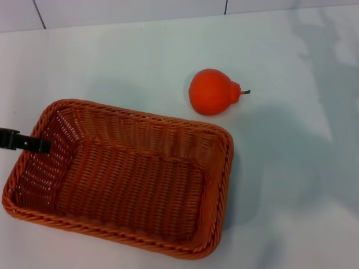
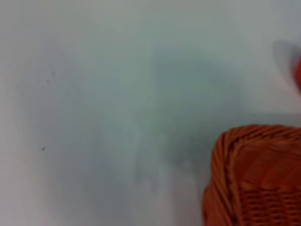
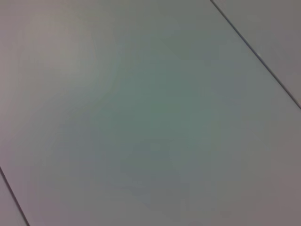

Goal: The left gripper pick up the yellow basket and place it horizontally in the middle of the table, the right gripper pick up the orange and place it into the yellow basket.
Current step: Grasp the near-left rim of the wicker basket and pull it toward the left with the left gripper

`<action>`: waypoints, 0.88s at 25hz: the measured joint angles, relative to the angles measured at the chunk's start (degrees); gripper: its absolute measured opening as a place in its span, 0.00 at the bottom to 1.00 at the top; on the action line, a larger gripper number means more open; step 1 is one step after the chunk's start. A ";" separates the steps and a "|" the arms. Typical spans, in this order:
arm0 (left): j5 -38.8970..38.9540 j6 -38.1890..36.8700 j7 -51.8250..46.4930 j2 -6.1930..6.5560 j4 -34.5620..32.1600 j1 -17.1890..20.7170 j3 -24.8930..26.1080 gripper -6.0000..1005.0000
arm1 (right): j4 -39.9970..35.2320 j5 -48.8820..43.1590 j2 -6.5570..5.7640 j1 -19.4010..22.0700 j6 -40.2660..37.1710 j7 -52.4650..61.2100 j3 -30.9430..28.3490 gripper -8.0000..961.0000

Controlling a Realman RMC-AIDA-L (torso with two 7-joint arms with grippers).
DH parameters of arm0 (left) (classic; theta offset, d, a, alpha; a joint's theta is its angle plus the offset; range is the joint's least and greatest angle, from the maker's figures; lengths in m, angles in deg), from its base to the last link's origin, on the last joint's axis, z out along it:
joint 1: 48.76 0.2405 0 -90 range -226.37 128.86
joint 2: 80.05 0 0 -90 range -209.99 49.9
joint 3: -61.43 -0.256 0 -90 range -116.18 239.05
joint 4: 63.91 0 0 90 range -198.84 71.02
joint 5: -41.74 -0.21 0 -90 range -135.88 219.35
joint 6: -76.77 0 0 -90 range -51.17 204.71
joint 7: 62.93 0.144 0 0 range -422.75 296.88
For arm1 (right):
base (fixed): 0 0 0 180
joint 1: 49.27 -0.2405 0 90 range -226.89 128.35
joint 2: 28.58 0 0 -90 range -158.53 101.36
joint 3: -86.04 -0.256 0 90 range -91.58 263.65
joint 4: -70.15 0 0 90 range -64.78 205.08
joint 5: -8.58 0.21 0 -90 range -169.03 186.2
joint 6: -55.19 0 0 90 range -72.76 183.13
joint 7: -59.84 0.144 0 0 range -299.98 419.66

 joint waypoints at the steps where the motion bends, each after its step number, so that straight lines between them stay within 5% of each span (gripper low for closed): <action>1: -0.55 0.30 0.00 -0.10 0.34 -0.12 -0.21 0.84 | 0.02 -0.02 0.03 0.02 0.04 0.00 0.00 0.81; 11: -1.90 1.64 -0.09 -0.31 2.44 -0.53 -2.49 0.83 | 0.10 -0.01 0.04 0.12 0.46 0.00 0.00 0.81; 14: -1.59 1.91 -0.15 -0.35 1.97 -0.53 -1.88 0.63 | 0.10 0.01 0.04 0.12 0.90 0.00 0.00 0.81; 22: -1.88 1.46 -0.62 -0.35 2.03 -1.07 -2.39 0.36 | 0.07 0.01 -0.05 0.18 1.04 0.00 -0.73 0.81</action>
